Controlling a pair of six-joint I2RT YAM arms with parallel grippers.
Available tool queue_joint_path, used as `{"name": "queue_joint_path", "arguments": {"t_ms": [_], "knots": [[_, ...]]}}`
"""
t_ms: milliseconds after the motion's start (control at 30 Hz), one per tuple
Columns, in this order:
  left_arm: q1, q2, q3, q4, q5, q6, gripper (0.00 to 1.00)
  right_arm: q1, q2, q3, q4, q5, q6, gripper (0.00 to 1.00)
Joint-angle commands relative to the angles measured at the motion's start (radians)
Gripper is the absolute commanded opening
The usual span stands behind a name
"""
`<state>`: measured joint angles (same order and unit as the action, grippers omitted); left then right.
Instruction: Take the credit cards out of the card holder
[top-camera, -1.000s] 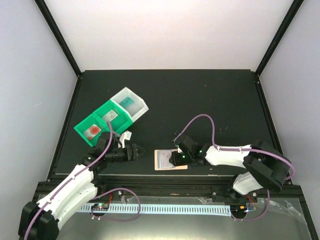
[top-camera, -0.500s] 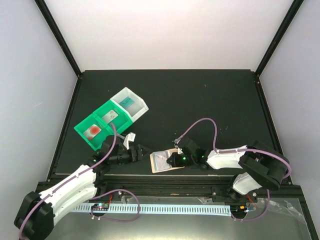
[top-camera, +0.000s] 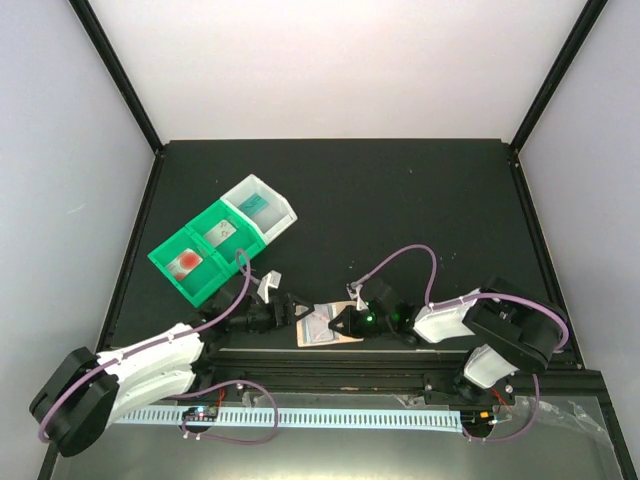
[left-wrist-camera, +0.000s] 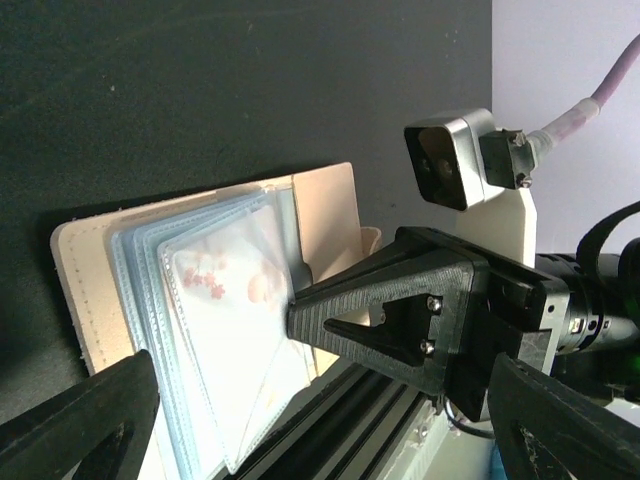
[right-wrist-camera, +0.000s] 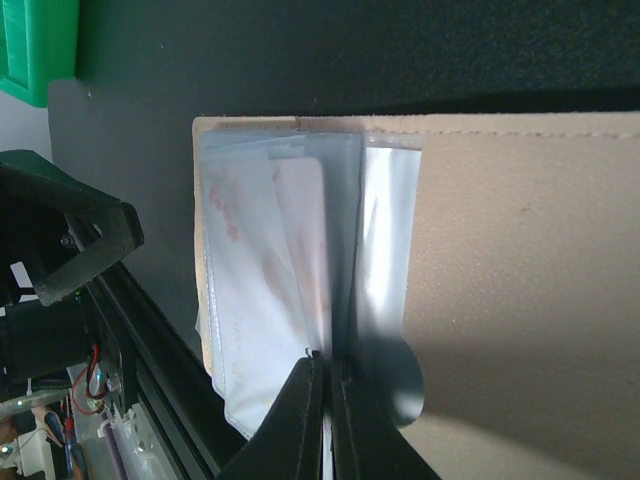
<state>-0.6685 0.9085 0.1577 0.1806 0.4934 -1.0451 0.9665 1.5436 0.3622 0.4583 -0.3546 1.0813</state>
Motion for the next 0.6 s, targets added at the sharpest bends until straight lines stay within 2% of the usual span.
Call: {"name": "queue_joint_path", "arguments": {"t_ms": [0, 200, 567], "knots": [[-0.024, 0.039, 0.001, 0.103, -0.044, -0.034, 0.92, 0.009, 0.006, -0.024, -0.004, 0.002, 0.023, 0.01], [-0.069, 0.124, 0.005, 0.198, -0.043, -0.078, 0.93, 0.011, 0.004, -0.023, -0.006, 0.005, 0.024, 0.01], [-0.156, 0.279, 0.051, 0.228, -0.104, -0.106, 0.92, 0.012, -0.004, -0.028, -0.009, 0.011, 0.02, 0.01]]}}
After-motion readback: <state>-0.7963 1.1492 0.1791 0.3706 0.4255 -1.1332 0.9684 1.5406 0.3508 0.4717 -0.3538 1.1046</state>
